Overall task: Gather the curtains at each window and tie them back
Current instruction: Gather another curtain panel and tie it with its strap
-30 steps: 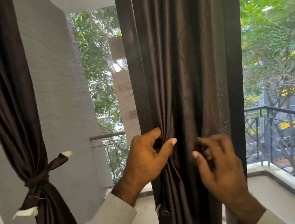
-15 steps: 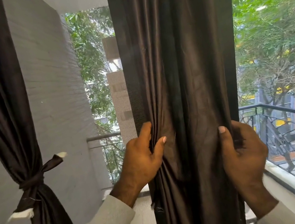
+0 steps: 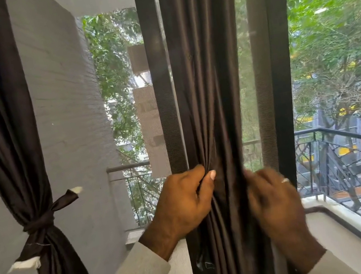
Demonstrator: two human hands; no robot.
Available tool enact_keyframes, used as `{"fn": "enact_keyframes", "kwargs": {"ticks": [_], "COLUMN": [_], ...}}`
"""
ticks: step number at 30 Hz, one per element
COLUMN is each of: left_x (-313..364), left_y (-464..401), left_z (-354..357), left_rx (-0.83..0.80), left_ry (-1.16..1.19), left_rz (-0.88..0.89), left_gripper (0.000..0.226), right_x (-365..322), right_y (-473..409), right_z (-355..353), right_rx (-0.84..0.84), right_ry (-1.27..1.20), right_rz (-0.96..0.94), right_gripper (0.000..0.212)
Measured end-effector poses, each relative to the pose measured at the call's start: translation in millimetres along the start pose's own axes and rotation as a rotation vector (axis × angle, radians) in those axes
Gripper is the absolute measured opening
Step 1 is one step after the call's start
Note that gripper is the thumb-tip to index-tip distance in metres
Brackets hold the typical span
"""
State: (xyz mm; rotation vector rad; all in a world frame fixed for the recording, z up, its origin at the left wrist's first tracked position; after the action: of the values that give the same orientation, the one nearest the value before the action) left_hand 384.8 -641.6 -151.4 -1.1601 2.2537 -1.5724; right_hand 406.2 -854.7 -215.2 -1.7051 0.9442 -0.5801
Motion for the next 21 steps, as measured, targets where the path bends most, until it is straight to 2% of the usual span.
{"fn": "enact_keyframes", "kwargs": {"ticks": [2,3,5,7,12,16,19,21], "left_x": [-0.4,0.1,2.5,6.2,4.6,5.1,2.4,-4.8], "left_y": [-1.0,-1.4,-2.2,-3.0,-1.1,0.4,1.0,-0.1], "left_z": [-5.5,-6.7,-6.2,-3.2,1.4,0.7,2.9,3.5], "left_rx": [0.031,0.034,0.026,0.0,-0.081,-0.111,-0.059,-0.032], "left_ry": [-0.049,-0.061,-0.075,-0.072,-0.008,-0.002,-0.067,-0.02], "left_rz": [-0.001,-0.001,0.01,0.023,0.012,0.009,-0.007,-0.052], "left_gripper": [0.039,0.04,0.04,0.04,0.042,0.048,0.047,0.042], "right_x": [17.0,13.0,-12.5,-31.8,-41.0,-38.9,-35.9,-32.4], "right_y": [-7.1,-5.9,4.5,15.6,25.1,25.9,14.9,8.3], "right_z": [-7.4,-8.4,-3.5,6.8,13.0,20.2,16.6,7.0], "right_rx": [0.065,0.074,0.06,0.01,0.002,-0.112,-0.197,-0.148], "right_ry": [0.051,0.096,0.149,0.094,-0.069,-0.127,-0.198,-0.314], "right_rz": [0.131,0.098,-0.116,-0.27,-0.366,-0.331,-0.38,-0.322], "right_gripper": [0.044,0.042,0.04,0.04,0.037,0.047,0.041,0.032]}}
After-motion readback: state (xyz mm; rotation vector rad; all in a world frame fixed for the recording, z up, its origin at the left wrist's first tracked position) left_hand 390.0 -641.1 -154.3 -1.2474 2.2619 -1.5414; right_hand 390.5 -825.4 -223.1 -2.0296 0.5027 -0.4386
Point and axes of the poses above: each hand's wrist, its own y-axis away from the middle knuckle, its own z-axis out of the palm, x = y × z, the point moved 3 cm from there along -y, towards the middle knuckle, and after that the axes turned 8 degrees about -z, right-handed, at the moved point
